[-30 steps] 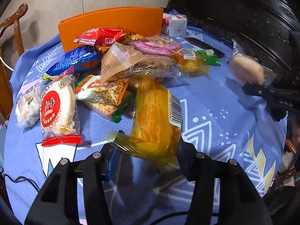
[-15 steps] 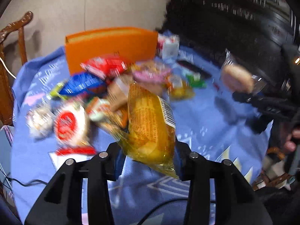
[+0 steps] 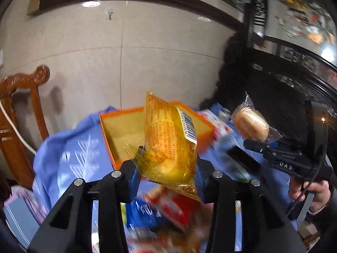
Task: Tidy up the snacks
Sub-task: 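Carry the bread roll into the box with the right tool while the left releases cake, then grasp a yellow cake with the right tool while the left grasps the red-label bag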
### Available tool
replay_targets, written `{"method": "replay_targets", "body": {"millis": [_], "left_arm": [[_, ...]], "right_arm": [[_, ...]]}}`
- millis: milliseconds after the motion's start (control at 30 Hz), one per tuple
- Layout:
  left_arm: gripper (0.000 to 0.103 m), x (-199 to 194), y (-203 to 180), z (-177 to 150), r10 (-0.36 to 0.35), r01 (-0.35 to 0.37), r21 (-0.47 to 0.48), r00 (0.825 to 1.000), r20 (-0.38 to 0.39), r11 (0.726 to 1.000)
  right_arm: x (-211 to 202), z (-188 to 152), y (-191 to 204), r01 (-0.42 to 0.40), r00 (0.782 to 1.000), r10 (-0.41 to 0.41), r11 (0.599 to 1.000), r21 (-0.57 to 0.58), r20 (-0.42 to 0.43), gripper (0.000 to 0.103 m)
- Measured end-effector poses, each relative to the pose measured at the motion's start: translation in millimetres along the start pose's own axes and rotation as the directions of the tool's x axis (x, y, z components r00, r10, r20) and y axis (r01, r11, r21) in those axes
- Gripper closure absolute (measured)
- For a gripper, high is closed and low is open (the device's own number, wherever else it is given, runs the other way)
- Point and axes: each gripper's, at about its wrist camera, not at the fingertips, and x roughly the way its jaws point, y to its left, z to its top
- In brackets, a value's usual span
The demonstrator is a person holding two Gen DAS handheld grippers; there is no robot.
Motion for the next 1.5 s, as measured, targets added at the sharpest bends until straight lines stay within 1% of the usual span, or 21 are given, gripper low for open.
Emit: {"method": "replay_targets", "body": {"millis": [100,133,167,200,233,267,300,367,500,600,733,800,933,1067,1133,1200,1233,1300,1333,1400,1500], "left_arm": [[0.061,35,16,30,0.031,-0.031,-0.006,0.999,-0.021,0.999],[0.055,48,22,40,0.05,-0.05,-0.009,0.998,-0.035,0.999],[0.045,61,28,48,0.08,-0.081,-0.018,0.995,-0.058,0.997],[0.019,65,34,52,0.12,-0.122,-0.028,0.99,-0.071,0.992],[0.004,64,36,55,0.175,-0.179,-0.044,0.982,-0.074,0.983],[0.004,56,39,56,0.212,-0.215,-0.068,0.976,-0.044,0.974],[0.004,46,39,53,0.198,-0.198,-0.078,0.98,-0.011,0.977],[0.004,31,39,47,0.175,-0.173,-0.077,0.984,0.022,0.982],[0.004,3,35,21,0.178,-0.178,-0.069,0.984,-0.005,0.982],[0.004,-20,33,-15,0.192,-0.192,-0.088,0.981,-0.007,0.977],[0.004,-30,32,-76,0.212,-0.22,-0.118,0.974,-0.075,0.968],[0.004,-30,32,-107,0.211,-0.227,-0.142,0.97,-0.12,0.964],[0.004,-31,31,-157,0.203,-0.236,-0.165,0.96,-0.193,0.958],[0.004,-38,28,-192,0.199,-0.236,-0.152,0.954,-0.224,0.96],[0.004,-39,27,-201,0.201,-0.236,-0.135,0.953,-0.228,0.962],[0.004,-37,27,-209,0.2,-0.235,-0.127,0.949,-0.242,0.963],[0.004,-36,27,-208,0.201,-0.237,-0.128,0.948,-0.248,0.963],[0.004,-29,28,-211,0.195,-0.237,-0.131,0.943,-0.271,0.963],[0.004,-24,27,-211,0.188,-0.232,-0.132,0.941,-0.28,0.964],[0.004,-14,26,-214,0.183,-0.228,-0.128,0.938,-0.296,0.965],[0.004,5,24,-221,0.181,-0.226,-0.106,0.927,-0.329,0.968]], "right_arm": [[36,37,5,-0.006,1.0,0.006,1.0,-0.02,0.0,0.07],[47,47,6,-0.013,1.0,0.013,1.0,-0.024,0.002,0.068],[59,57,7,-0.019,1.0,0.019,0.999,-0.025,-0.005,0.058],[67,64,7,-0.002,1.0,0.002,1.0,-0.014,-0.015,0.032],[67,66,7,0.014,1.0,-0.014,1.0,-0.003,-0.016,0.027],[60,66,9,0.011,1.0,-0.011,1.0,0.002,0.007,0.026],[50,64,12,-0.007,0.999,0.008,1.0,-0.018,0.033,0.026],[35,54,15,0.004,0.999,-0.002,0.999,-0.052,0.05,0.026],[5,21,8,-0.029,1.0,0.029,0.999,-0.031,0.009,0.026],[-11,-14,-2,0.019,0.999,-0.019,1.0,0.002,-0.032,0.026],[-20,-71,-17,0.1,0.988,-0.092,0.993,0.064,-0.121,0.026],[-19,-104,-21,0.145,0.976,-0.13,0.986,0.078,-0.174,0.027],[-2,-148,-29,0.177,0.952,-0.137,0.976,0.128,-0.275,0.027],[19,-164,-32,0.183,0.941,-0.126,0.97,0.16,-0.313,0.029],[29,-165,-33,0.18,0.94,-0.117,0.968,0.173,-0.32,0.029],[44,-169,-33,0.198,0.93,-0.131,0.966,0.168,-0.342,0.03],[56,-173,-33,0.205,0.919,-0.134,0.966,0.158,-0.37,0.032],[67,-178,-34,0.222,0.902,-0.141,0.963,0.156,-0.408,0.046],[69,-180,-34,0.234,0.899,-0.155,0.961,0.15,-0.409,0.048],[65,-181,-32,0.231,0.905,-0.161,0.963,0.139,-0.394,0.057],[52,-182,-33,0.244,0.906,-0.174,0.959,0.141,-0.386,0.059]]}}
